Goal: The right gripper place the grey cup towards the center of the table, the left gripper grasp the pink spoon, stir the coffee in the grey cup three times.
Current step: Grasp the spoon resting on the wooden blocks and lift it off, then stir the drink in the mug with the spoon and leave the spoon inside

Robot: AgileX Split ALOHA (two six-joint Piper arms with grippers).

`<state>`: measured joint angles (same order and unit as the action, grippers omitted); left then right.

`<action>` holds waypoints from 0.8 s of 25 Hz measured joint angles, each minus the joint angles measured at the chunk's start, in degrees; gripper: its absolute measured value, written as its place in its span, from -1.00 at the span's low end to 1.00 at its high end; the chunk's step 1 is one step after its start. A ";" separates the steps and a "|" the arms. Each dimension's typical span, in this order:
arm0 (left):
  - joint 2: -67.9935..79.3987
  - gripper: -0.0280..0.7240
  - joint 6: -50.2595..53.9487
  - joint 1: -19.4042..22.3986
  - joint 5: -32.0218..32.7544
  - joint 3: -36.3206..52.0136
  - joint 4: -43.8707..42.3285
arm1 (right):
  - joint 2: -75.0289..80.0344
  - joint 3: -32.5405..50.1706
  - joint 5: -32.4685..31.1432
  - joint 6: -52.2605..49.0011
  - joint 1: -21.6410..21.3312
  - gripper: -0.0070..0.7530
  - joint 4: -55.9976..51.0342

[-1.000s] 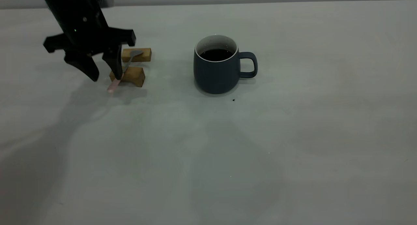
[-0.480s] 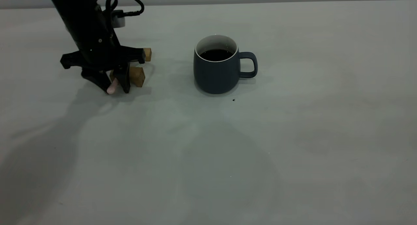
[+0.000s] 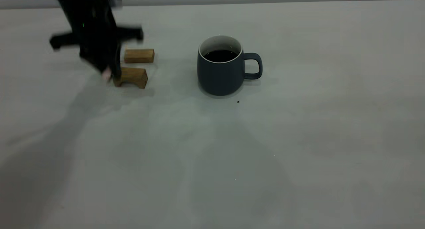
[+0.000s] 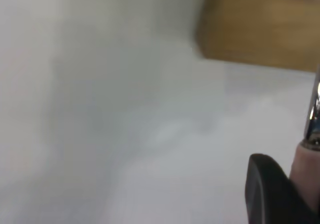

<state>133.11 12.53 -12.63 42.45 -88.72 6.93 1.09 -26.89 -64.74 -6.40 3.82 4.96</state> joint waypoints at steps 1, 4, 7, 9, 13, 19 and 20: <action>-1.58 -0.60 0.47 0.00 0.67 -0.77 2.21 | 0.00 0.00 0.00 0.00 0.00 0.31 0.00; -5.37 -0.60 4.72 0.00 3.15 -2.59 14.35 | 0.00 0.00 0.00 0.00 0.00 0.31 0.00; -7.59 -0.60 11.04 0.00 5.54 -3.09 28.84 | 0.00 0.00 0.00 0.00 0.00 0.31 0.00; -7.99 -0.60 16.03 0.00 6.94 -3.09 38.39 | 0.00 0.00 0.00 0.00 0.00 0.31 0.00; -7.09 -0.60 27.62 0.00 11.87 -3.09 60.19 | 0.00 0.00 0.00 0.00 0.00 0.31 0.00; -2.52 -0.60 40.79 -0.28 13.61 -3.09 79.13 | 0.00 0.00 0.00 0.00 0.00 0.31 0.00; -1.61 -0.60 41.85 -0.63 12.41 -3.09 81.07 | 0.00 0.00 0.00 0.00 0.00 0.31 0.00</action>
<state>131.50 54.37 -13.26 54.87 -91.81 88.00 1.09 -26.89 -64.74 -6.40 3.82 4.96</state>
